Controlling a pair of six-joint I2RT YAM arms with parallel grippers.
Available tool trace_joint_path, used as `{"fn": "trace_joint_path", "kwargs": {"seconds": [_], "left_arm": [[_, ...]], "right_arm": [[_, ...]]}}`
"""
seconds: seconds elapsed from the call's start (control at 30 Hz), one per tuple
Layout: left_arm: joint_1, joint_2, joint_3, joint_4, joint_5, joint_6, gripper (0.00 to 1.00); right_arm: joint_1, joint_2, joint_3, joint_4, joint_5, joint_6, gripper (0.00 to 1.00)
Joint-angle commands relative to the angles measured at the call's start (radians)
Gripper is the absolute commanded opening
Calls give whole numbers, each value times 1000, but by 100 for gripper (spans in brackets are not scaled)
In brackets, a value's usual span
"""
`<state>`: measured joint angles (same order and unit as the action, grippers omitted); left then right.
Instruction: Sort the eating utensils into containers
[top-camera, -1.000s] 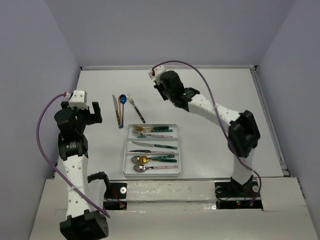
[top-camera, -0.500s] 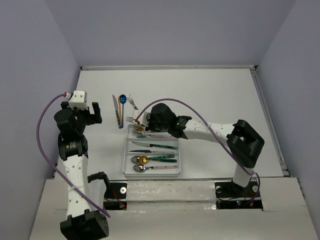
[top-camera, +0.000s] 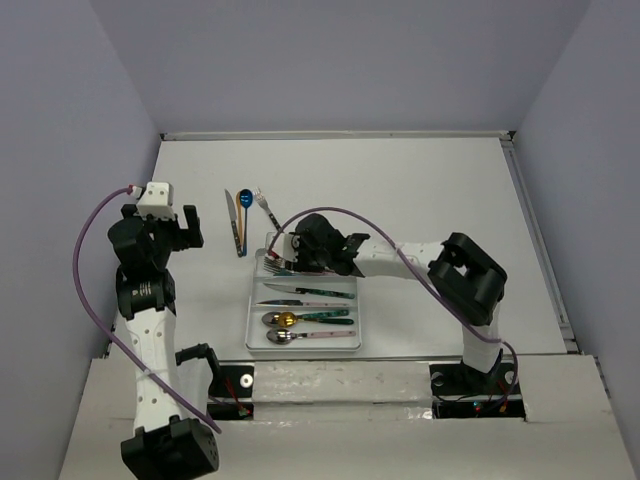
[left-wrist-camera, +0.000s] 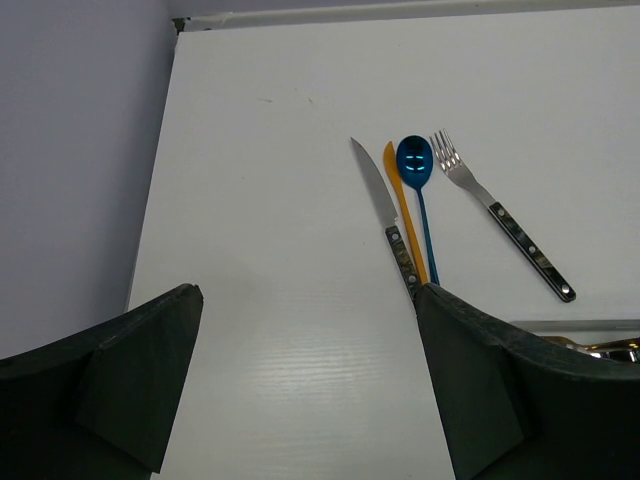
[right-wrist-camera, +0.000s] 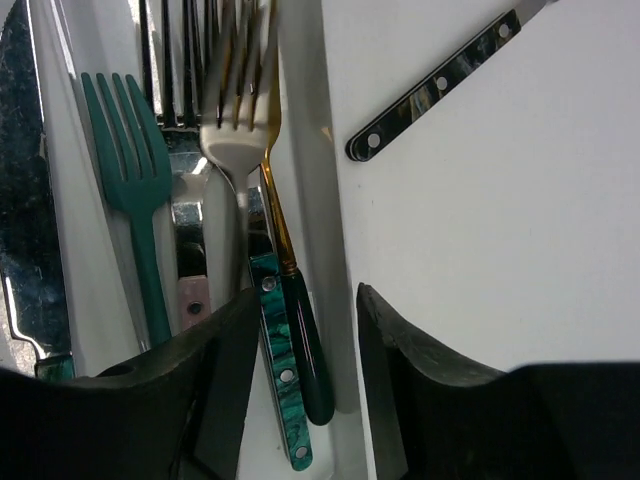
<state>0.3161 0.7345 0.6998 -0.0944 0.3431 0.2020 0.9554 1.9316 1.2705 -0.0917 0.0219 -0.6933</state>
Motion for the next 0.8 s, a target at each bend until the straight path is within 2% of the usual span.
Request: {"fn": "trace_joint_path", "kwargs": {"seconds": [0.0, 0.2, 0.3, 0.4, 0.47, 0.53, 0.57, 0.67, 0.77], "left_arm": [[5, 28, -6, 41, 13, 13, 99], [-5, 150, 21, 45, 8, 20, 96], [-15, 223, 29, 73, -15, 10, 95], [-15, 252, 17, 87, -1, 0, 95], [-15, 232, 0, 88, -13, 14, 96], [-15, 197, -20, 113, -27, 20, 97], [-15, 186, -25, 116, -27, 22, 97], [-15, 148, -39, 130, -26, 27, 98], [-15, 137, -45, 137, -26, 28, 98]], "right_arm": [[0, -16, 81, 6, 36, 37, 52], [0, -49, 171, 20, -11, 87, 59], [-12, -11, 318, 38, -11, 223, 63], [-37, 131, 560, -22, 35, 414, 64], [-47, 276, 756, -99, 117, 484, 64], [-47, 422, 884, -194, 128, 527, 64], [-47, 464, 999, -224, 121, 538, 64], [-47, 578, 1107, -288, 159, 590, 65], [-56, 604, 1124, -290, 225, 638, 64]]}}
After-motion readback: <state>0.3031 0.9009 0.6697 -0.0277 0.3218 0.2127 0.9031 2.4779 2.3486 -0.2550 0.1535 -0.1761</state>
